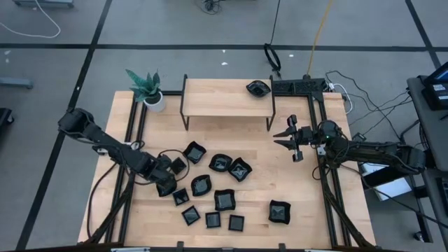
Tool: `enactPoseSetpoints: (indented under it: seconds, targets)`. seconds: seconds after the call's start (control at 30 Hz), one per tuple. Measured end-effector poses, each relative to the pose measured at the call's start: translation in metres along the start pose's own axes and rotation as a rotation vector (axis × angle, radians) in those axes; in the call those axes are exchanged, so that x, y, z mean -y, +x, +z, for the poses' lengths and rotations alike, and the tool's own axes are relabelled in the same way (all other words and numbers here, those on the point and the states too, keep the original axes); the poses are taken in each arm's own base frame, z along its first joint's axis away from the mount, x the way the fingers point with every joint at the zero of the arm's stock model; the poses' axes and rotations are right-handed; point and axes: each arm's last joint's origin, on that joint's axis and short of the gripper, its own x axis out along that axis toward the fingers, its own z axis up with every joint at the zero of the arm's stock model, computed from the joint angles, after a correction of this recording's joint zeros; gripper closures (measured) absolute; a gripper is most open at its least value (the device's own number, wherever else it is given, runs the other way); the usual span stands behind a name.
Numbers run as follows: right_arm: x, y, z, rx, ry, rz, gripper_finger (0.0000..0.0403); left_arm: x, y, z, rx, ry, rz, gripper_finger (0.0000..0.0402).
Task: Pick & Place Mini shaped plates
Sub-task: Stack the black leaf-shaped plate on top of the other black leaf-shaped plates on the shelf
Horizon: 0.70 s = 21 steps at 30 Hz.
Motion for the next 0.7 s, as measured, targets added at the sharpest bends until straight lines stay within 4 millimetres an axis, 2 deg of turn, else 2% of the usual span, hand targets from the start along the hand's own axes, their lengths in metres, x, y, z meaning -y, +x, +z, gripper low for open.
enactPoseSetpoints:
  seconds: [0.5, 0.7]
  targets:
    - [0.0000, 0.0000, -0.0015, -0.013, 0.009, 0.000, 0.0330, 0.0007, 0.0000, 0.0000, -0.005, 0.010, -0.008, 0.0137]
    - [0.0000, 0.0000, -0.0015, -0.013, 0.009, 0.000, 0.0330, 0.0008, -0.0001, -0.0003, -0.014, 0.020, -0.011, 0.0180]
